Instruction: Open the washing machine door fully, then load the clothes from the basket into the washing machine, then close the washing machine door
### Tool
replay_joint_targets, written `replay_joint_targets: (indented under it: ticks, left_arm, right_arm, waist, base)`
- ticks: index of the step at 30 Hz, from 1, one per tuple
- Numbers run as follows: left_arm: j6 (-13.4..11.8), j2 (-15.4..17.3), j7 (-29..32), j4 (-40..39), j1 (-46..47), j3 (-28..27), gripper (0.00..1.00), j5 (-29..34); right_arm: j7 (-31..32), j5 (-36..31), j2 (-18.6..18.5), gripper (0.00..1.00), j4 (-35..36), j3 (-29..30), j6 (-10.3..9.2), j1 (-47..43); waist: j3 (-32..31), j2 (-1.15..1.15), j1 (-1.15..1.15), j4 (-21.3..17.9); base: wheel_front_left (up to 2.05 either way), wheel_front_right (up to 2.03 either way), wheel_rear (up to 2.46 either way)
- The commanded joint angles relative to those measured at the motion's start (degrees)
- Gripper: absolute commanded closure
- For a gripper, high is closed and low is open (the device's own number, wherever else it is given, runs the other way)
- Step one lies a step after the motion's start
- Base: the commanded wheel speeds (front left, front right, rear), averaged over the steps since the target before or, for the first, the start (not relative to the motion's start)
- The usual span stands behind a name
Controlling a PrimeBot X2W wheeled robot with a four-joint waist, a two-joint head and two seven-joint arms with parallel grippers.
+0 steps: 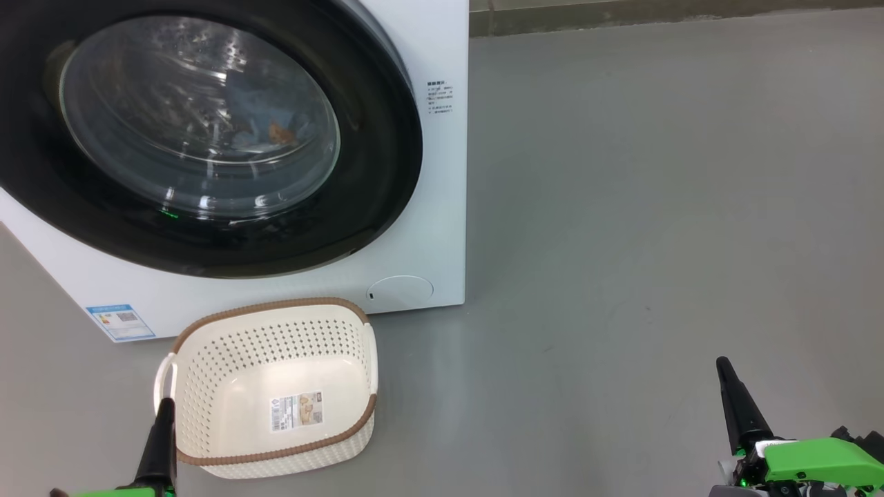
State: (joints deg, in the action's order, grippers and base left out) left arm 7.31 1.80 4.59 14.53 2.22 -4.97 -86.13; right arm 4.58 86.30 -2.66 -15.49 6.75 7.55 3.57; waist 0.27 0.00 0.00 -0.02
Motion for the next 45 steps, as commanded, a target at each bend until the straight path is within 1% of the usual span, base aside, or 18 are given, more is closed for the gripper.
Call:
replay_joint_targets:
  ticks: [1, 8, 45]
  left_arm:
    - [0.2, 1.2, 0.7, -1.0, 3.1, -1.4, 1.00, -1.6]
    - [0.2, 1.2, 1.8, -0.5, 4.0, -1.4, 1.00, -6.1]
    - [0.2, 1.1, 1.9, -0.5, 4.0, -1.5, 1.00, -6.1]
  right_arm:
    - [0.5, 1.6, -0.4, 1.00, 1.5, -0.8, -0.06, 2.4]
    - [1.7, 6.1, -0.4, 1.00, 1.5, -0.5, -0.06, 2.6]
    - [1.8, 6.0, -0.3, 1.00, 1.5, -0.3, -0.06, 2.6]
  waist:
    - [0.0, 0.00, 0.00, 0.0]
    - [-0.1, 0.00, 0.00, 0.0]
    - [-0.1, 0.00, 0.00, 0.0]
  base:
    - [0.00, 0.00, 0.00]
    - [0.00, 0.00, 0.00]
    - [0.00, 0.00, 0.00]
